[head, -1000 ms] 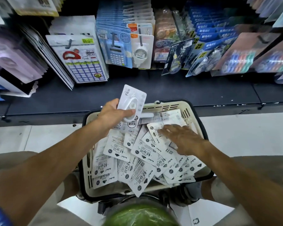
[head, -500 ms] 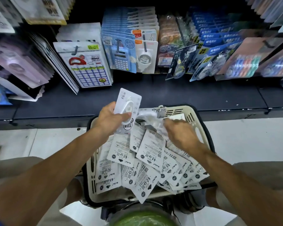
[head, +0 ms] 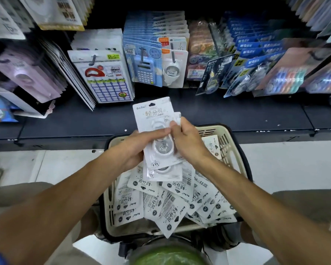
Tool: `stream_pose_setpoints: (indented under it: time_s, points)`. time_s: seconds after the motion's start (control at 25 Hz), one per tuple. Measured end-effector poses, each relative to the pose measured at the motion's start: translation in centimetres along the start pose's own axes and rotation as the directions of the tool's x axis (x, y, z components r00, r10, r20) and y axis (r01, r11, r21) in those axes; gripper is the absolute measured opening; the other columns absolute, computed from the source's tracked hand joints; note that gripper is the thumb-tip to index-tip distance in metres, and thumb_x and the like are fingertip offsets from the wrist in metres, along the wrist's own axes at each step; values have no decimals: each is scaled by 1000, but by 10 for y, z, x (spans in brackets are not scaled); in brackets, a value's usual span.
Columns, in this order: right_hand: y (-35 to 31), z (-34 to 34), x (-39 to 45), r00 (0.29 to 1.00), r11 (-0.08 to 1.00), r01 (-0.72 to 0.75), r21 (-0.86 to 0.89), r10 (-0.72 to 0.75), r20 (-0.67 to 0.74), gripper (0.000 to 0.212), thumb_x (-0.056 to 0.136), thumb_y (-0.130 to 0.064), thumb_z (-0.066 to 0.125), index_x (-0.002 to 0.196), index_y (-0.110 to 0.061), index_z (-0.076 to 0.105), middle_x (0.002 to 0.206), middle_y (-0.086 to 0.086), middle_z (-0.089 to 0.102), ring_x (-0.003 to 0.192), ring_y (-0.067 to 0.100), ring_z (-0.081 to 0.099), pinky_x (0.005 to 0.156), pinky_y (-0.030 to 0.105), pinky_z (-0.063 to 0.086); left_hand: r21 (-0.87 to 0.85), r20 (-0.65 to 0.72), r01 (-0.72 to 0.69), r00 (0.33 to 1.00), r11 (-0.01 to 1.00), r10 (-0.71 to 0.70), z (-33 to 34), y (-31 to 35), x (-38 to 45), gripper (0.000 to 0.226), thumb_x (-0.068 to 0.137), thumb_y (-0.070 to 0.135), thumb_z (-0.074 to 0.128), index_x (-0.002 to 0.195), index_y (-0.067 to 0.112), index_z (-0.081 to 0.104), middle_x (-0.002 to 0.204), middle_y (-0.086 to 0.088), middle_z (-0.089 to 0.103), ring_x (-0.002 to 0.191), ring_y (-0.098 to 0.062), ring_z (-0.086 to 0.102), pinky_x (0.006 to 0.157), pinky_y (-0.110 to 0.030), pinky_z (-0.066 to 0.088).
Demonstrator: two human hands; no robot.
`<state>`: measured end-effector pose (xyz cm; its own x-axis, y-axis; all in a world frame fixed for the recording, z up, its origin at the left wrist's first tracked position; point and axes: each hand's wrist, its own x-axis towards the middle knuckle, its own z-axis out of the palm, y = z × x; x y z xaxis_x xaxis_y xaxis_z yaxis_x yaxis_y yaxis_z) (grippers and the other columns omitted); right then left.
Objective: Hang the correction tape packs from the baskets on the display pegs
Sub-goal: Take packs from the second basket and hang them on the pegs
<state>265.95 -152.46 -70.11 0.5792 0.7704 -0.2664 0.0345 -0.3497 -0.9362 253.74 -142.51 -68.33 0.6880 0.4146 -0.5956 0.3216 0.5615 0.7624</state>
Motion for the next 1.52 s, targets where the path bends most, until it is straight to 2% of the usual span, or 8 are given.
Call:
stream_pose_setpoints:
  time_s: [0.16, 0.24, 0.32, 0.48, 0.64, 0.92, 1.28, 1.52]
  points:
    - [32, -50, 4, 941, 909, 94, -405, 52, 334, 36, 97, -14, 52, 124, -37, 58, 105, -4, 71, 73, 10, 65, 67, 34, 54, 46, -273, -14, 962, 999, 26, -14, 7, -4, 30, 74, 16, 87, 102, 11, 76, 85, -8, 80, 68, -21, 78, 51, -31, 59]
    - [73, -69, -4, 856, 437, 361, -824, 195, 479, 95, 85, 4, 59, 150, -54, 22, 155, -10, 41, 120, 13, 56, 104, 43, 48, 6, -359, -16, 933, 1000, 17, -23, 11, -4, 26, 74, 19, 87, 97, 13, 77, 82, -7, 80, 64, -21, 77, 49, -33, 58]
    - [105, -63, -19, 761, 305, 544, -782, 215, 613, 108, 87, 4, 61, 154, -55, 0, 166, -21, 4, 149, 9, 14, 120, 45, 10, 7, -400, 4, 916, 1000, -1, -26, 14, -4, 27, 73, 21, 89, 96, 14, 77, 82, -7, 80, 64, -21, 77, 50, -34, 59]
    - [109, -46, -19, 815, 550, 545, -633, -169, 555, 40, 104, -38, 48, 144, -39, 49, 137, -15, 60, 119, -16, 43, 108, 33, 42, 35, -431, -22, 902, 999, 35, -27, 17, -7, 24, 73, 16, 89, 93, 14, 76, 83, -6, 80, 60, -17, 76, 47, -29, 57]
    - [50, -70, 12, 976, 958, 206, -199, -186, 113, 25, 104, -41, 49, 105, -29, 71, 97, -7, 76, 90, 11, 73, 76, 35, 59, 309, -335, -111, 917, 945, 218, -19, 66, -29, 26, 71, 13, 90, 92, 18, 76, 87, 0, 81, 72, -15, 78, 60, -28, 62]
    - [-106, -55, 17, 909, 902, 413, 125, -417, 2, 26, 102, -47, 49, 115, -34, 68, 115, -3, 76, 105, 20, 73, 84, 40, 60, 453, -176, -572, 694, 684, 698, -33, 213, -115, 43, 47, 30, 96, 86, 40, 79, 88, 7, 81, 76, -11, 78, 57, -20, 58]
    - [-237, -34, 33, 777, 827, 562, 7, -525, -347, 40, 105, -31, 51, 69, -15, 46, 51, -16, 49, 43, 1, 42, 42, 13, 32, 192, -281, -681, 652, 707, 704, -57, 223, -133, 48, 51, 27, 97, 95, 29, 80, 97, -7, 80, 85, -29, 78, 70, -40, 63]
    - [-216, -57, 28, 808, 905, 395, -161, -425, -407, 31, 102, -39, 51, 83, -17, 64, 79, 2, 72, 69, 23, 68, 60, 43, 53, 127, -259, -695, 666, 708, 700, -43, 220, -131, 42, 56, 24, 95, 96, 23, 80, 97, -8, 80, 86, -30, 78, 76, -46, 64]
